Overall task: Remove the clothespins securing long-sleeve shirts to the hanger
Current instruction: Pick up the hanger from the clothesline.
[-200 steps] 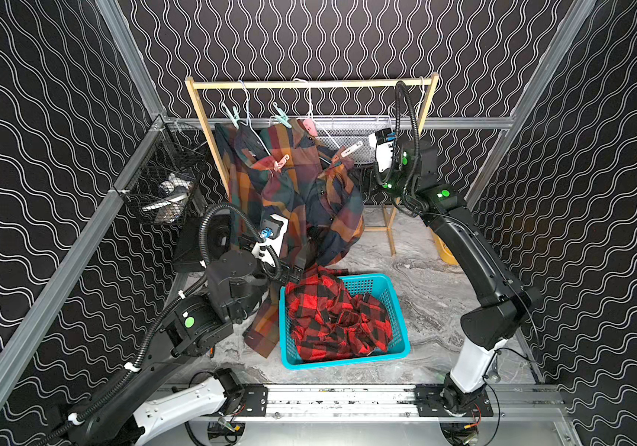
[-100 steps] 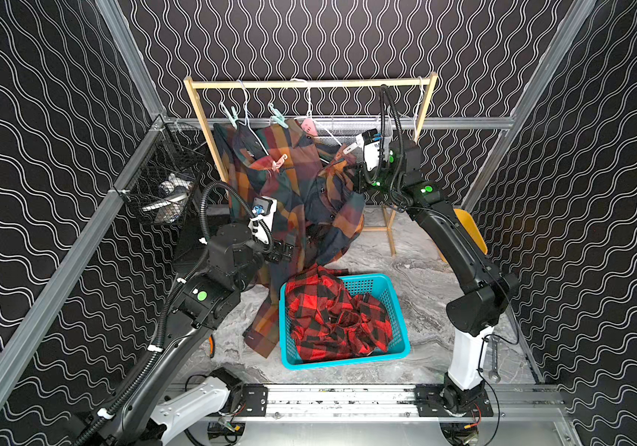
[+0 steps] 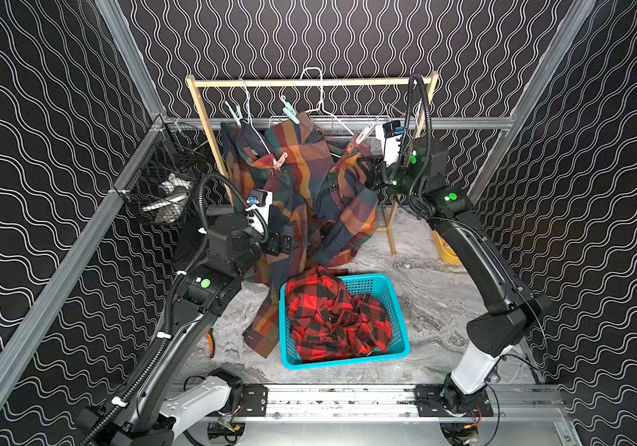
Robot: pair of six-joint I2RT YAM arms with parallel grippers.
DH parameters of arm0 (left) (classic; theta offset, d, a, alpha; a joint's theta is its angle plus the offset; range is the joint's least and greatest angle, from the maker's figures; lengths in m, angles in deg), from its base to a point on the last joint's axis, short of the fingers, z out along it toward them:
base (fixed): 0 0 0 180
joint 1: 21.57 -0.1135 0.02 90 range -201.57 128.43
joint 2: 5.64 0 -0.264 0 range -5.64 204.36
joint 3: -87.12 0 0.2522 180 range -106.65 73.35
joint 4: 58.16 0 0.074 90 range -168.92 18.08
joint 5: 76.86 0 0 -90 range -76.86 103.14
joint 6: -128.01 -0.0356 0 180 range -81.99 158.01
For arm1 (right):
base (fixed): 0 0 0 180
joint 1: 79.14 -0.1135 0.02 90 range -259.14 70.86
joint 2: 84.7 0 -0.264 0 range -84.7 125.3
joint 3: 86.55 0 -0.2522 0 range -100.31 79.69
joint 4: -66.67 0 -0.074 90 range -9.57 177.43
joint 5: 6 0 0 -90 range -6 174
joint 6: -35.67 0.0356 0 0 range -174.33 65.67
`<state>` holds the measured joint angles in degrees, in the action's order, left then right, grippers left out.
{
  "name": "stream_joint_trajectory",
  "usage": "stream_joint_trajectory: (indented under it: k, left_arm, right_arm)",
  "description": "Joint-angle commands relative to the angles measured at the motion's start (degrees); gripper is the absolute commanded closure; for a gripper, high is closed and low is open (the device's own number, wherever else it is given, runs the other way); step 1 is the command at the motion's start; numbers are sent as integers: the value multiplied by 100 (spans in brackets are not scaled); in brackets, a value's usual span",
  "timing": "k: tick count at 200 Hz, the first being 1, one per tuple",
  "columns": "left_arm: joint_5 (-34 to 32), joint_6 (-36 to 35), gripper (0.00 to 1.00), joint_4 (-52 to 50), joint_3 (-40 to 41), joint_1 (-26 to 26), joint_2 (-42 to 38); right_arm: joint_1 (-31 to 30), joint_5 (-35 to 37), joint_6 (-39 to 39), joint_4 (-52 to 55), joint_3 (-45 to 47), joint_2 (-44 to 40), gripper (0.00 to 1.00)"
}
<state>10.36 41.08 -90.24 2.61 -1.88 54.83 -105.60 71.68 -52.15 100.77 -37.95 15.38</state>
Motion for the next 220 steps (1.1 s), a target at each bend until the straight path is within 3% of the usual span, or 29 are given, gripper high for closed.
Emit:
stream_joint_trajectory:
  k: [1,91,164,220]
  left_arm:
    - [297,145,1,355,-88,-36,82]
    - [941,382,1,831,-348,-64,568]
    - [1293,549,2,1083,-816,-73,1379]
    - [2299,847,2,1642,-828,-71,1791]
  right_arm:
    - [6,138,41,-548,254,-284,100]
    - [6,482,-57,-512,1414,-1268,100]
    - [167,870,-148,-289,2309,-2604,100]
    - [167,637,-89,-295,2657,-3343,100]
